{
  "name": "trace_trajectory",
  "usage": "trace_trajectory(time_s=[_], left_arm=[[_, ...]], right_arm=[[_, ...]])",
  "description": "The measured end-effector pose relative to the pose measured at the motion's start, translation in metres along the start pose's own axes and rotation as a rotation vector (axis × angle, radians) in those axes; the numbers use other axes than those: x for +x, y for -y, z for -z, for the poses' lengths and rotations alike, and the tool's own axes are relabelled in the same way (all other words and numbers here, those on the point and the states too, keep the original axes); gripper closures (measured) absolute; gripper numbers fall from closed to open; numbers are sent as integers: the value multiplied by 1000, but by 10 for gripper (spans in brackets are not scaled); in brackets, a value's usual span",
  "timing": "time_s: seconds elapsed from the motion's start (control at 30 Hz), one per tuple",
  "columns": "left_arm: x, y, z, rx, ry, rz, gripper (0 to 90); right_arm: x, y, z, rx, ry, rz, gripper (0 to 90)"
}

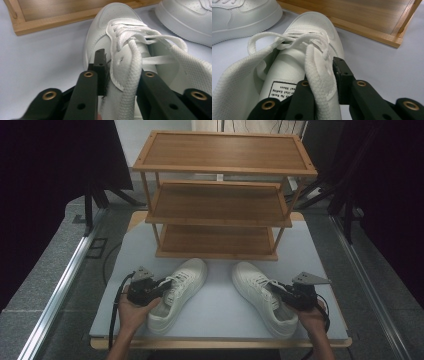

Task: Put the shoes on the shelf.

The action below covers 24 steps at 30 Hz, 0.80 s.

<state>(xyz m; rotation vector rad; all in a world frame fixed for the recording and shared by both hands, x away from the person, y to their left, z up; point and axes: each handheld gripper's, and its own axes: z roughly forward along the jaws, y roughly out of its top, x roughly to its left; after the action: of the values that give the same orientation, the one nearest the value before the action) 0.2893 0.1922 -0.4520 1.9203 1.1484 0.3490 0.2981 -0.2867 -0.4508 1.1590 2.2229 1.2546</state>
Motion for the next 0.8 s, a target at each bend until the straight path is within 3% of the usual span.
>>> trace_trajectory(time_s=[0.23,0.53,0.67,0.7,0.8], left_arm=[[-2,-1,0,-11,-15,-15,813],[-3,-2,8,-74,13,0,818],[-1,-3,17,-140,51,43,818],[0,-3,19,-159,68,55,818],[4,-3,28,-235,132,107,818]], right_arm=[[0,0,1,-7,1,-11,817],[-5,3,5,-52,-19,-75,822],[-8,3,12,-117,-53,-136,822],[-8,3,12,-117,-53,-136,822],[-12,4,19,-189,-83,-192,823]])
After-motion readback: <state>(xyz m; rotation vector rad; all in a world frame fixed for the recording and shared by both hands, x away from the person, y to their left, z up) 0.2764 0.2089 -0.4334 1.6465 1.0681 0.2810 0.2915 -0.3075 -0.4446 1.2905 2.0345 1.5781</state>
